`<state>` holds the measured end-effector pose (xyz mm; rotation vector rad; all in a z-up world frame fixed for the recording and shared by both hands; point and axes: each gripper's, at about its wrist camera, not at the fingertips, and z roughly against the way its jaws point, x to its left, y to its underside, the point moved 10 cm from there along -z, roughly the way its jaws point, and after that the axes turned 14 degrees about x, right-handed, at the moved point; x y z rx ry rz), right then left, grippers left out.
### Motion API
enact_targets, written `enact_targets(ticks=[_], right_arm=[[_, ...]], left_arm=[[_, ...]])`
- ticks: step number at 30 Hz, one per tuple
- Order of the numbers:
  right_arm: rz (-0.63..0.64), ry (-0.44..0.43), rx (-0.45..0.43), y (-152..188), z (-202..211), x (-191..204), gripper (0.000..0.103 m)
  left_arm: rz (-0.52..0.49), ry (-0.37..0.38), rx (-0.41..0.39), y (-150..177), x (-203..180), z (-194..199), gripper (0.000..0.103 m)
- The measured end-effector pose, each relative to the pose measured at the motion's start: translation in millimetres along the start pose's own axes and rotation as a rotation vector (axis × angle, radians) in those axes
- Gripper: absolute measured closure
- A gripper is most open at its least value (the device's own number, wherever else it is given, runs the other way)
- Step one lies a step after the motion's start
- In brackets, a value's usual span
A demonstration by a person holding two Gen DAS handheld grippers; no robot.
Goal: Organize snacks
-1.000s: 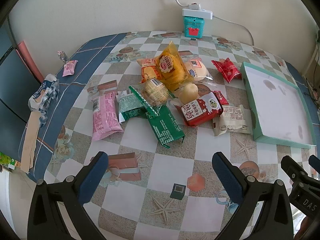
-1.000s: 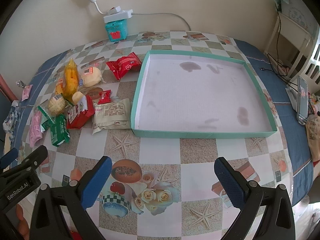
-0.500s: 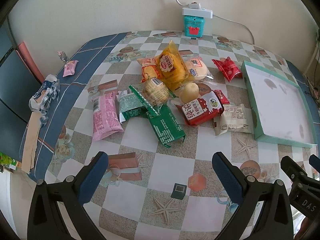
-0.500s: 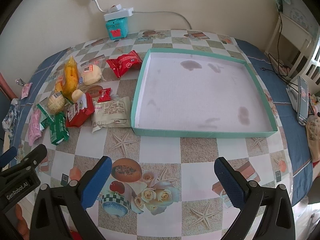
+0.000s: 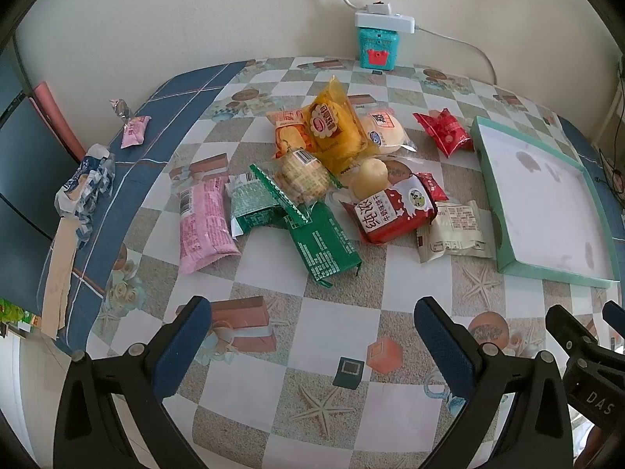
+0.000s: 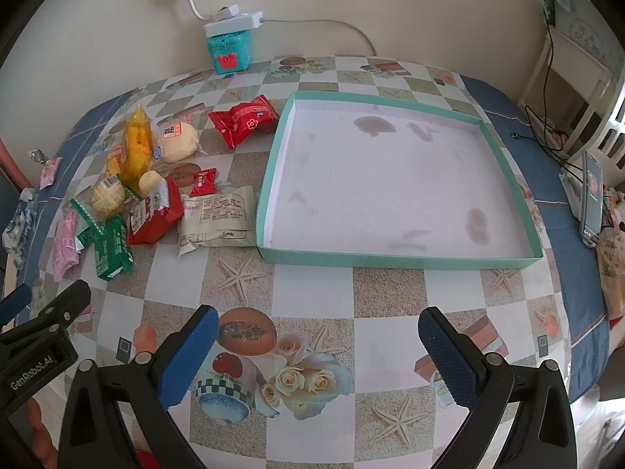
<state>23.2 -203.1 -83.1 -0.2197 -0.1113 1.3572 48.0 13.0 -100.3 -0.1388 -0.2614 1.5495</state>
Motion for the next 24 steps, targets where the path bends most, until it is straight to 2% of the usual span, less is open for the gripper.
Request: enact_targets(ticks=[12, 18, 24], right_arm=[[0.002, 0.002, 0.001, 0.0, -0.8, 1.0, 0.000], [0.002, -0.011, -0.025, -2.6, 6.0, 1.6, 0.000], [0.030, -0.023, -0.058, -19.2, 16.0, 14.5, 0.000]], left_arm=[[0.001, 0.016, 0.012, -0.1, -0.9, -2.1, 0.000], [0.032, 0.071, 0.007, -4.4, 7.5, 1.3, 0.000], [0.088, 0.120, -0.006, -20.5, 32.3, 6.2, 0.000]])
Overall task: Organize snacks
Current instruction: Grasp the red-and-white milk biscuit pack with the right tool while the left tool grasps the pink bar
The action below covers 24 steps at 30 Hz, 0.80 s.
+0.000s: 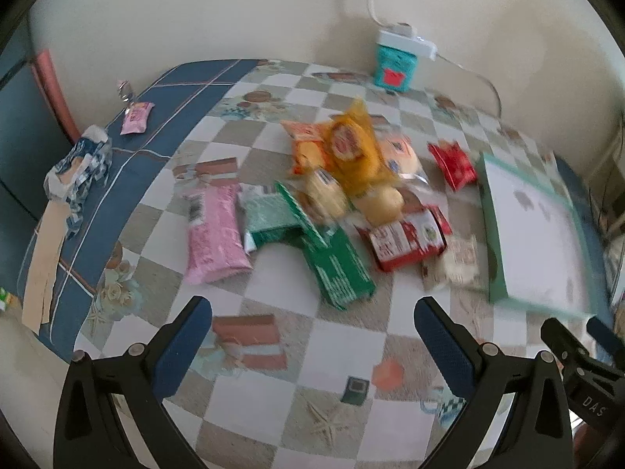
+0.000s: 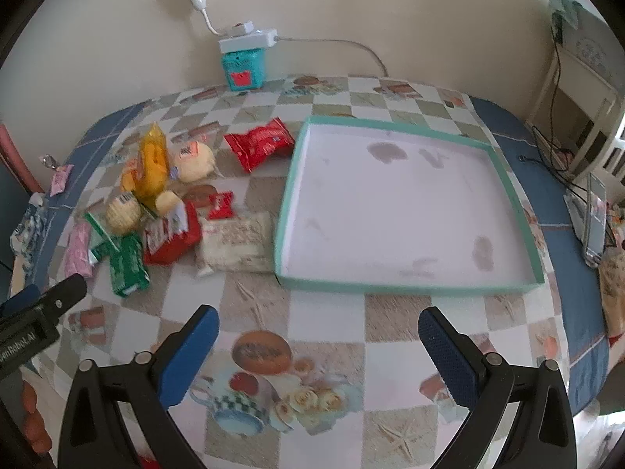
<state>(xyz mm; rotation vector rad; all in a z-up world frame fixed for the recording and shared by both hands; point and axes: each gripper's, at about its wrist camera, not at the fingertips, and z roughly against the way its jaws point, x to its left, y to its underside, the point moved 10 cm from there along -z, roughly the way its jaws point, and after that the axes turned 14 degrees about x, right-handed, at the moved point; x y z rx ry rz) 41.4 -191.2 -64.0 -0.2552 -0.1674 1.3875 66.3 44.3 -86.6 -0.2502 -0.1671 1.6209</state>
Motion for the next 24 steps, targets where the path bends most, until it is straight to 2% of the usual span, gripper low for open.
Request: enact_targets(ticks=[7, 14, 21, 24], right_arm=[[0.039, -0.020, -0.014, -34.3, 8.4, 28.1, 0.000], [0.099, -0.037, -0.003, -64.5, 3.6, 72.4, 0.000], [0.166, -0.033, 0.054, -69.1, -26.4, 111.0, 0.000], [0.178, -0.026, 0.080, -68.8, -42.4, 119.7, 0.000]], left_arm=[[0.107, 0.033, -0.005, -23.6, 46.1, 2.0, 0.000], [0.185, 0.084, 0.005, -42.0, 74.4, -6.0, 0.000], [0.233, 0.103, 0.032, -54.6, 105.0, -24.4, 0.000], [0.239, 0.086, 0.028, -57.8, 115.1, -32.9, 0.000]])
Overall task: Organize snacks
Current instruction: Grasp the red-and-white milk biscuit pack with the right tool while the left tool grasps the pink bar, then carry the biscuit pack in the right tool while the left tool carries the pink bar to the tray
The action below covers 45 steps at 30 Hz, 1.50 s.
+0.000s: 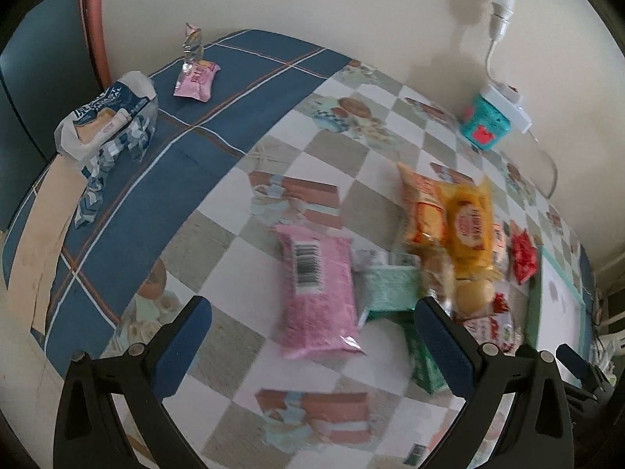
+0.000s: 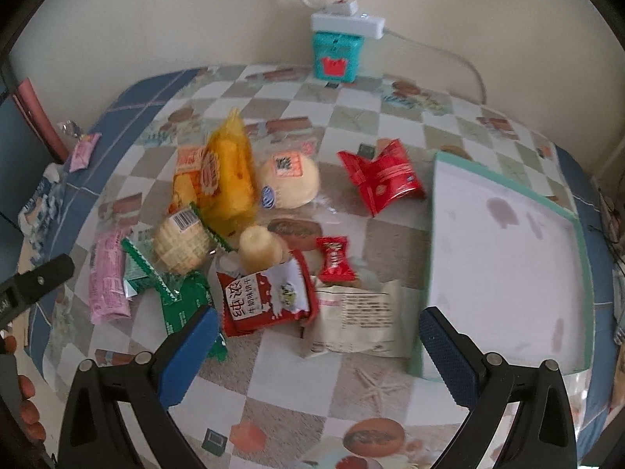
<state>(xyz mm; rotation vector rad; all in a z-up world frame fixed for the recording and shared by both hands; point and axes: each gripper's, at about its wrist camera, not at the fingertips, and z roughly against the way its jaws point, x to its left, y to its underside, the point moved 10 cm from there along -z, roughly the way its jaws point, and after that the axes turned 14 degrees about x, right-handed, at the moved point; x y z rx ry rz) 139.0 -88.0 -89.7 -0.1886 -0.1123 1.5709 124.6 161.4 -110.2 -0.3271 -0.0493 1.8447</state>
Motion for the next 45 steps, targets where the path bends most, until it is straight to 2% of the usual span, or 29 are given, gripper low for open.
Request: enact_targets(ticks=[11, 16, 22, 23, 27, 29, 37, 45], right_arm=[[0.076, 0.037, 0.090, 12.9, -57.2, 23.4, 0.000], [0.108, 0.078, 0.070, 9.2, -60.6, 28.7, 0.002], [0.126, 0.091, 0.050, 5.1, -59.6, 35.5, 0.010], [0.128, 0.094, 0.045, 4.5, -58.7, 36.0, 0.014], [0.141, 0.084, 0.032, 3.4, -55.3, 40.5, 0.024], [0.151, 0.080, 0.022, 3.6, -53.3, 44.3, 0.028], [0.134, 0.043, 0.012, 4.7, -49.4, 42.5, 0.032], [0.122, 0.003, 0.019, 8.1, -46.6, 42.0, 0.033]], left_arm=[[0.011, -0.011, 0.092, -3.9, 7.0, -46.4, 0.000], [0.001, -0.033, 0.104, -8.1, 4.9, -58.1, 0.000], [-0.012, -0.042, 0.113, -8.0, 1.8, -64.3, 0.001], [-0.012, -0.043, 0.113, -8.6, 1.8, -64.0, 0.002], [-0.014, -0.043, 0.111, -8.5, 0.4, -62.6, 0.015], [-0.022, -0.051, 0.116, -7.2, -1.0, -62.7, 0.026], [-0.014, -0.045, 0.135, -1.2, -7.7, -62.2, 0.056], [0.046, -0.064, 0.146, 0.4, -4.1, -57.1, 0.062]])
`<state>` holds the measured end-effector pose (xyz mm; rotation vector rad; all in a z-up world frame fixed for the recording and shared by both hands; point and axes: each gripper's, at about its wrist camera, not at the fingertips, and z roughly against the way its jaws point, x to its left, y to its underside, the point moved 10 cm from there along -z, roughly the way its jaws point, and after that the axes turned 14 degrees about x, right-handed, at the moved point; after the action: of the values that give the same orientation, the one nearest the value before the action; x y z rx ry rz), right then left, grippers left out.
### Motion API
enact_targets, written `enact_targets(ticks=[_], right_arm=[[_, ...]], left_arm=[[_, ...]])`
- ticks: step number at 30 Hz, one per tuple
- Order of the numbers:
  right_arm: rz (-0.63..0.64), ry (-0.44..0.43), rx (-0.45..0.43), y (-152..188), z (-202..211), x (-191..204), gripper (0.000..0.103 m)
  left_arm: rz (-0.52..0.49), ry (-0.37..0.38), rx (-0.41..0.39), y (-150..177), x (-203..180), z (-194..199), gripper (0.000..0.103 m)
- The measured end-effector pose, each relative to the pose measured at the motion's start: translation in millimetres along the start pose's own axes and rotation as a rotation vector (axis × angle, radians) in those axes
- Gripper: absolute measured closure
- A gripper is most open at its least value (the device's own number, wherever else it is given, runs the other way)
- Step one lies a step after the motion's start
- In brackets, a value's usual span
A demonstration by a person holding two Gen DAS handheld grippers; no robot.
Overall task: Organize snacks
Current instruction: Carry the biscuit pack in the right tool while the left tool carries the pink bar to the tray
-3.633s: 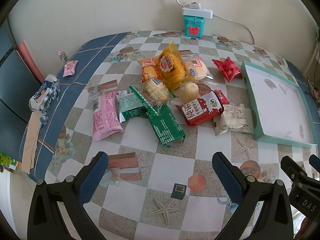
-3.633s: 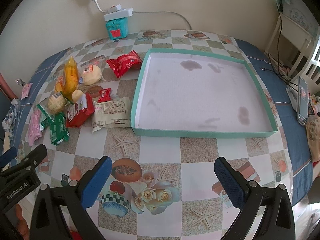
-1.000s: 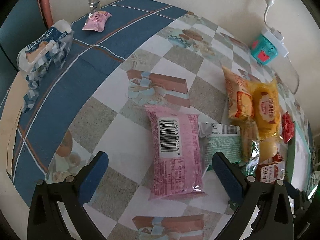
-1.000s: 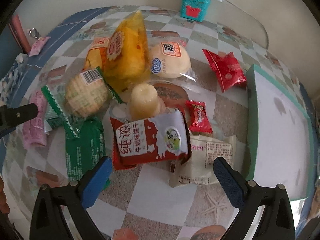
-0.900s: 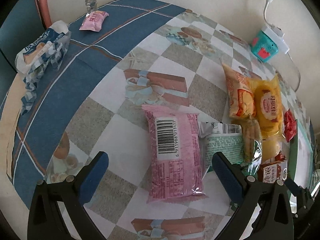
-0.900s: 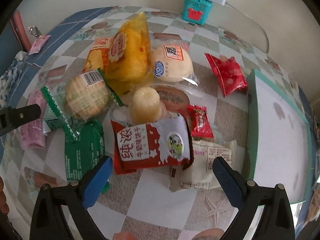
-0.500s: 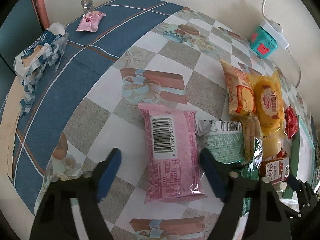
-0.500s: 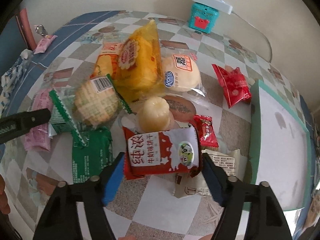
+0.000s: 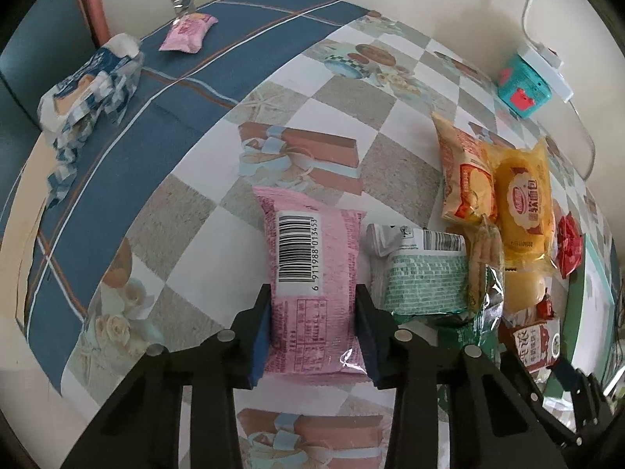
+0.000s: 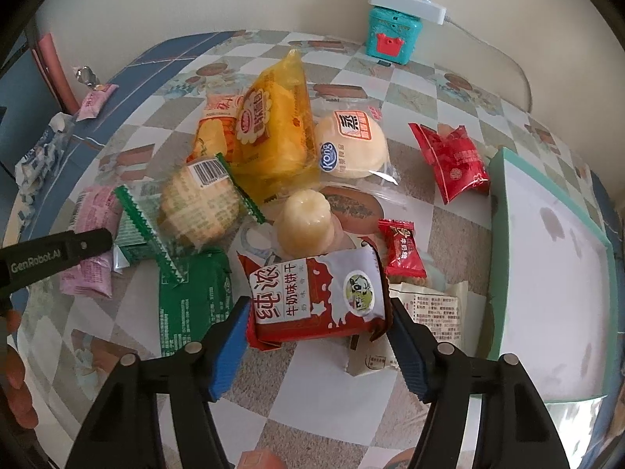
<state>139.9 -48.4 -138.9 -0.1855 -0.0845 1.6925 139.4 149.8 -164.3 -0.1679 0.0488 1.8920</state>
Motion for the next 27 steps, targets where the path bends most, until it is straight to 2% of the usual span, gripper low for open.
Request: enact_targets(ticks=[9, 14, 21, 27], right_arm=[[-0.072, -0.065, -0.029, -3.0, 22.6, -13.3, 0.033], [-0.138, -0.087, -0.047, -3.7, 35.1, -28.6, 0.033], [-0.244, -0.069, -0.082, -7.7, 52.2, -72.3, 0.033], [-0.367, -0.009, -0.118, -8.9, 67.9, -131.8, 0.033]], left_arm=[[0.094, 0.019, 0.016, 2.6, 10.8, 20.3, 0.063], [0.106, 0.018, -0.017, 0.5, 5.7, 47.7, 0.063], [0.031, 0.029, -0.100, -9.0, -42.4, 93.5, 0.064], [-0.061, 0.040, -0.146, -11.1, -108.7, 113.2, 0.063]])
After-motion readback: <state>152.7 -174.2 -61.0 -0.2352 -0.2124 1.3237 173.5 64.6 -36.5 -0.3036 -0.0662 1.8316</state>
